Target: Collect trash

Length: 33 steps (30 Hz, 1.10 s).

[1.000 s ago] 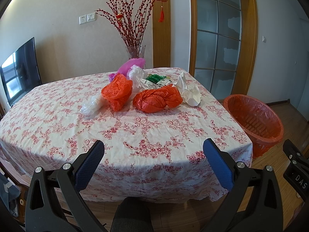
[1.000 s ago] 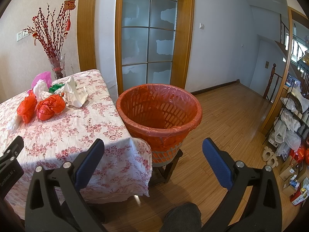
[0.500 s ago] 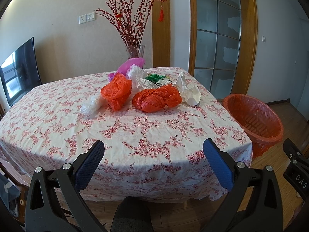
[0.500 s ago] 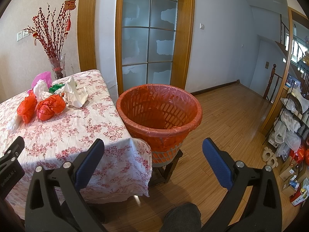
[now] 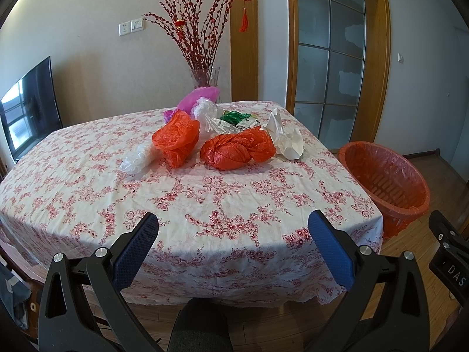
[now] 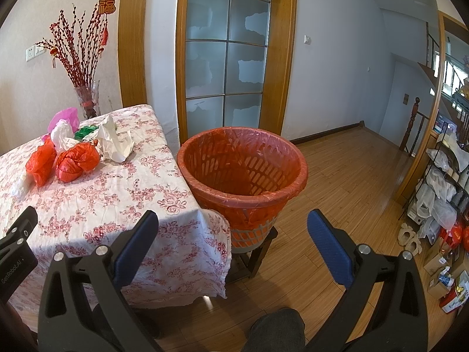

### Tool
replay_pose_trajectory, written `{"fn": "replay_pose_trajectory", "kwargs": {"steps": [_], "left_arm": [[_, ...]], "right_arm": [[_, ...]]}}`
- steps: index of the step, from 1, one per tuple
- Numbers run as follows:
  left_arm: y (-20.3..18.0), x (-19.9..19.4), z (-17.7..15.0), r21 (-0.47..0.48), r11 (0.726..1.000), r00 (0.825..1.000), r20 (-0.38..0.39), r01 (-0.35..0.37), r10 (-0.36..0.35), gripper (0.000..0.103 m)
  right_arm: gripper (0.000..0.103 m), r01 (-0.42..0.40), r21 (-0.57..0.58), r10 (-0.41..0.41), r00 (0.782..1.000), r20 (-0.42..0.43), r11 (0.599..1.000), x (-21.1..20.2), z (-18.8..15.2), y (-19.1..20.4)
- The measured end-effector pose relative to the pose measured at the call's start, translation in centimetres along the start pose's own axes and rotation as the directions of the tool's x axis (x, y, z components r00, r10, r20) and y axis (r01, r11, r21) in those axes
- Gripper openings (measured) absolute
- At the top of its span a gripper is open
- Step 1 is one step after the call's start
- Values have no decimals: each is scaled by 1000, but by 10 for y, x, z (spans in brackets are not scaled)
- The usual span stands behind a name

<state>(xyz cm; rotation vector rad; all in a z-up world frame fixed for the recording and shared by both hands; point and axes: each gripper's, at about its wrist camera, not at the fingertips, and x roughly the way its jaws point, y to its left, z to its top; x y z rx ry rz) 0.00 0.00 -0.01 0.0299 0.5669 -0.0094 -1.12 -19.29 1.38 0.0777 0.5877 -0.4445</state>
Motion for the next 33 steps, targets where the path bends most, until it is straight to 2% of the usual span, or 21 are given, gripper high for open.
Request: {"fn": "replay_pose_trajectory", "kwargs": {"steps": [33], "left_arm": [[0, 0, 0, 0, 1000, 1000, -5, 0, 0, 101]], "right_arm": [[99, 0, 1, 0, 1000, -3, 1000, 3, -1, -2]]}}
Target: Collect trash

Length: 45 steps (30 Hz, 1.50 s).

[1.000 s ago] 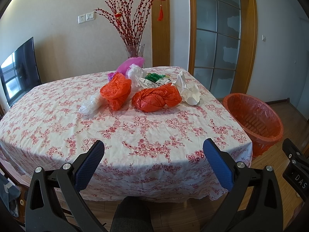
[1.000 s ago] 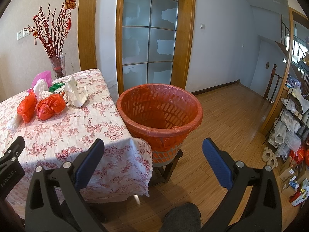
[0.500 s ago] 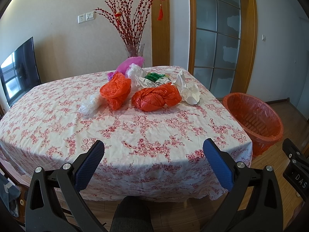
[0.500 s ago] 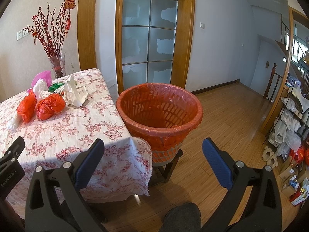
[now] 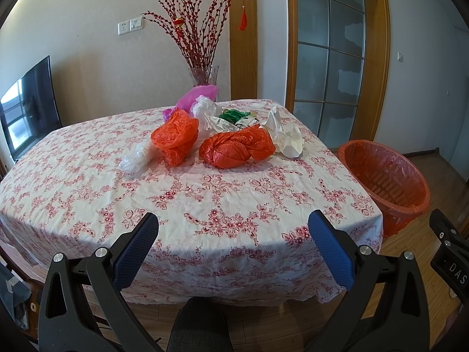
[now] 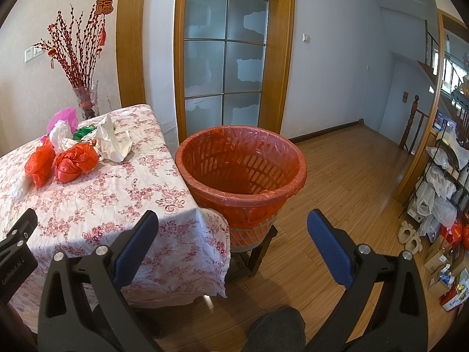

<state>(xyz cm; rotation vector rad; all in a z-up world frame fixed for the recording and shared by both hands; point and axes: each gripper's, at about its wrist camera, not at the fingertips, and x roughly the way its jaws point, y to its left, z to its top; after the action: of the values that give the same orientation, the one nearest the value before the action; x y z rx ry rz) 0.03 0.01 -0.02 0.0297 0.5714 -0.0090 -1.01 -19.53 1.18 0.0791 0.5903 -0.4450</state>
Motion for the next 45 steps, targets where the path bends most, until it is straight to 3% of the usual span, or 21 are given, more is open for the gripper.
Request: {"fn": "replay_pose_trajectory", "kwargs": {"steps": [11, 20, 28, 34, 41, 45], "left_arm": [[14, 12, -1, -37, 999, 999, -31, -20, 19, 101], [49, 42, 11, -101, 992, 996, -67, -70, 63, 101], [91, 85, 49, -189, 978, 995, -73, -85, 73, 101], [103, 120, 81, -178, 978, 993, -72, -105, 93, 101], [111, 168, 99, -177, 981, 989, -143, -72, 47, 100], [117, 191, 102, -183, 982, 982, -190, -45, 10, 88]], "right_arm": [[99, -14, 1, 14, 1000, -9, 1000, 12, -2, 4], [99, -115, -17, 114, 993, -23, 993, 32, 8, 29], [99, -160, -16, 159, 986, -49, 987, 53, 19, 48], [99, -193, -19, 191, 978, -81, 981, 75, 25, 65], [99, -241, -28, 238, 967, -86, 970, 95, 42, 92], [99, -259, -40, 255, 963, -82, 965, 107, 55, 108]]}}
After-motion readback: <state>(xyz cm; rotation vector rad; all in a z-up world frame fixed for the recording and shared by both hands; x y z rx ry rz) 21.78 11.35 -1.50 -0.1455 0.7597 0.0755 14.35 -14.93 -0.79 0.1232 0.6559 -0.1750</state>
